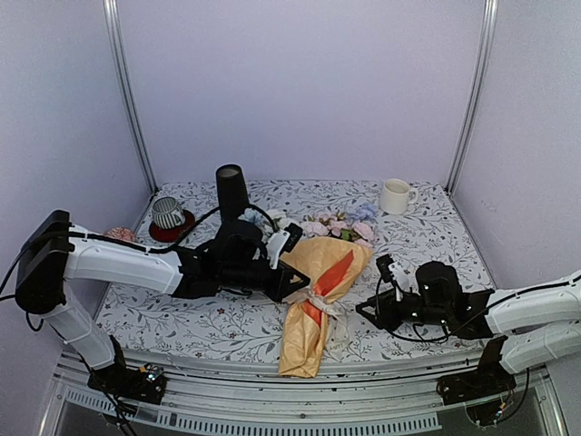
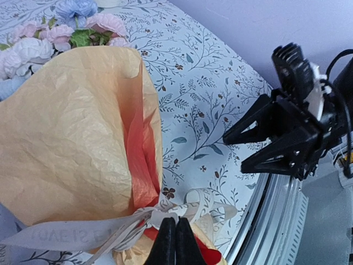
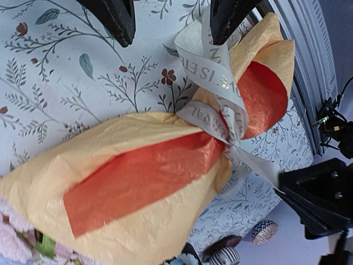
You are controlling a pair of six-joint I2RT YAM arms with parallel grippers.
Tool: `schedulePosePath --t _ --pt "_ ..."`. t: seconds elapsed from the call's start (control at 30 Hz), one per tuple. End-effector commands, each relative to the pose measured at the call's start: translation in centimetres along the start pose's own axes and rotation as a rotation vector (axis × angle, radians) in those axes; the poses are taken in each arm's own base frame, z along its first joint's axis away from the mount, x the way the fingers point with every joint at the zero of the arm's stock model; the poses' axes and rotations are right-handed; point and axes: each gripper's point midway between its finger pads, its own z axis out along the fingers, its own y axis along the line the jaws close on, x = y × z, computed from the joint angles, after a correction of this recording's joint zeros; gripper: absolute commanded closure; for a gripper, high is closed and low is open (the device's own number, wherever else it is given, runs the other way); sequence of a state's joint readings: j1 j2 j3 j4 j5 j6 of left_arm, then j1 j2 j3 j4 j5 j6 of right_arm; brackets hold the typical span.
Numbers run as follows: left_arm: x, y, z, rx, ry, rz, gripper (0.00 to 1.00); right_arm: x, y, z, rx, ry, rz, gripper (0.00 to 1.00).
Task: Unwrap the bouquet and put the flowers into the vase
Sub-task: Untie the ribbon from the tied bouquet.
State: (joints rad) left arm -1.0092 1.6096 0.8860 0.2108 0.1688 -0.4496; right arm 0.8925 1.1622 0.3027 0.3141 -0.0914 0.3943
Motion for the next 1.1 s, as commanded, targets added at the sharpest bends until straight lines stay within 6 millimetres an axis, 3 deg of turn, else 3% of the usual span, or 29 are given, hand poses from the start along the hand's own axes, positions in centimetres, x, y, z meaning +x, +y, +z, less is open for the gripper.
schedulePosePath --t 0.0,0.07,0.13,0.37,0.73,1.07 --pt "-1.2 -1.0 -1.0 0.023 -0.067 0.014 1.0 -0.8 -1.7 -1.0 0.088 -0.1 0.076 0.52" --pt "-1.1 -0.7 -1.1 0.011 -0.069 0.017 1.0 0.4 -3.3 -1.0 0.149 -0.095 0.173 0.6" --pt "-0.9 -0.5 -1.1 0.001 -0.065 0.018 1.0 1.3 -3.2 -0.6 0.14 -0.053 0.146 0.61" --pt "-0.9 -0.2 -1.3 -0.018 -0.066 0.023 1.0 2.8 -1.3 0.9 0.026 0.041 0.081 0.56" --pt "-0.4 0.0 -1.5 -0.02 -0.063 0.015 1.0 4.5 -0.4 1.6 -0.058 0.069 0.057 0.55" --pt "-0.4 0.0 -1.7 -0.021 -0.066 0.015 1.0 4.8 1.2 4.0 -0.082 0.1 -0.012 0.57"
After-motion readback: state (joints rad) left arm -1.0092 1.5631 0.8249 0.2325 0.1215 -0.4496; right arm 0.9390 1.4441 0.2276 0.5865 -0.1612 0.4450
